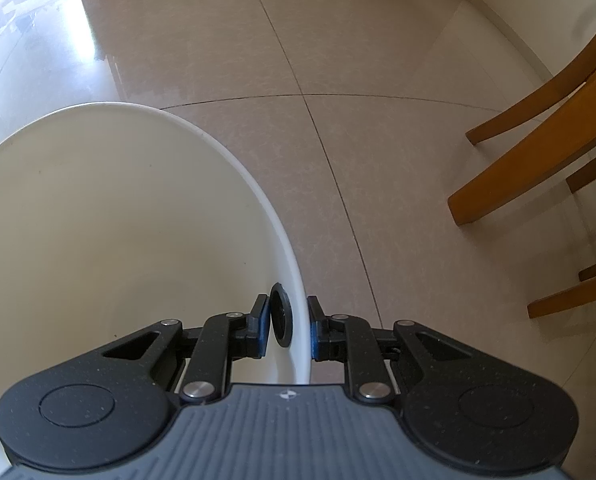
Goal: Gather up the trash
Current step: 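Carry the white cup over the bin and release it with the left gripper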
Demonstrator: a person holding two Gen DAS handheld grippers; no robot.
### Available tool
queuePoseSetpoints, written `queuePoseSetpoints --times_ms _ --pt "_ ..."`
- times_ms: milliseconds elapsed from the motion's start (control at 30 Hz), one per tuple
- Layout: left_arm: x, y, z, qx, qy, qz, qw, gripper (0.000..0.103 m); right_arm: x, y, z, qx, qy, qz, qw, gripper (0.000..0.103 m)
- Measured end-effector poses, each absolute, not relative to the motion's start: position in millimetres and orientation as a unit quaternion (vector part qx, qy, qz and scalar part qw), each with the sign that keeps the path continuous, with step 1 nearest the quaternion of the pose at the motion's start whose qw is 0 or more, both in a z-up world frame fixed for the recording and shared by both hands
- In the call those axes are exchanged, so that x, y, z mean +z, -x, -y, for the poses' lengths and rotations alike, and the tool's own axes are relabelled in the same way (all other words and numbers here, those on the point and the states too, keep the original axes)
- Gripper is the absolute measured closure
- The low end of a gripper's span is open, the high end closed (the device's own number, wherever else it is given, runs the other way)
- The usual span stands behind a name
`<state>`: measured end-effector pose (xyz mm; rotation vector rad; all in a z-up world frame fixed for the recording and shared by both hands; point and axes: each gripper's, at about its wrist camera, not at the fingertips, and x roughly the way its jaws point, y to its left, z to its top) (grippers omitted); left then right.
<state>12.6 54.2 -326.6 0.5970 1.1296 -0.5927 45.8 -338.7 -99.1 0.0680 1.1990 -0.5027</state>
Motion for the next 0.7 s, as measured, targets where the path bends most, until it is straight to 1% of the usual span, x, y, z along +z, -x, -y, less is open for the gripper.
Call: queuePoseSetpoints --times_ms 100,133,300,467,567,700 --pt "-330 -16 -54 -0.262 -0.258 -0.517 0.773 0.049 -99 -45 338 -0.234 -0.031 -0.557 0.796 0.081" --pt "-329 -17 -53 -0.261 -0.256 -0.517 0.774 0.059 -99 -45 338 -0.234 -0.030 -0.557 0.796 0.081" --pt "-325 -14 -52 -0.270 -0.265 -0.517 0.768 0.059 -100 -46 338 -0.235 -0.032 -0.558 0.795 0.081" --pt "-306 -14 -54 -0.280 -0.231 -0.542 0.758 0.059 -100 -46 336 -0.235 -0.026 -0.558 0.796 0.081" --pt "-279 -12 -47 -0.303 -0.238 -0.549 0.741 0.059 -100 -47 336 -0.237 -0.028 -0.559 0.794 0.081" --pt "-226 -20 -33 -0.339 -0.235 -0.547 0.728 0.059 -100 -48 336 -0.236 -0.027 -0.560 0.794 0.081"
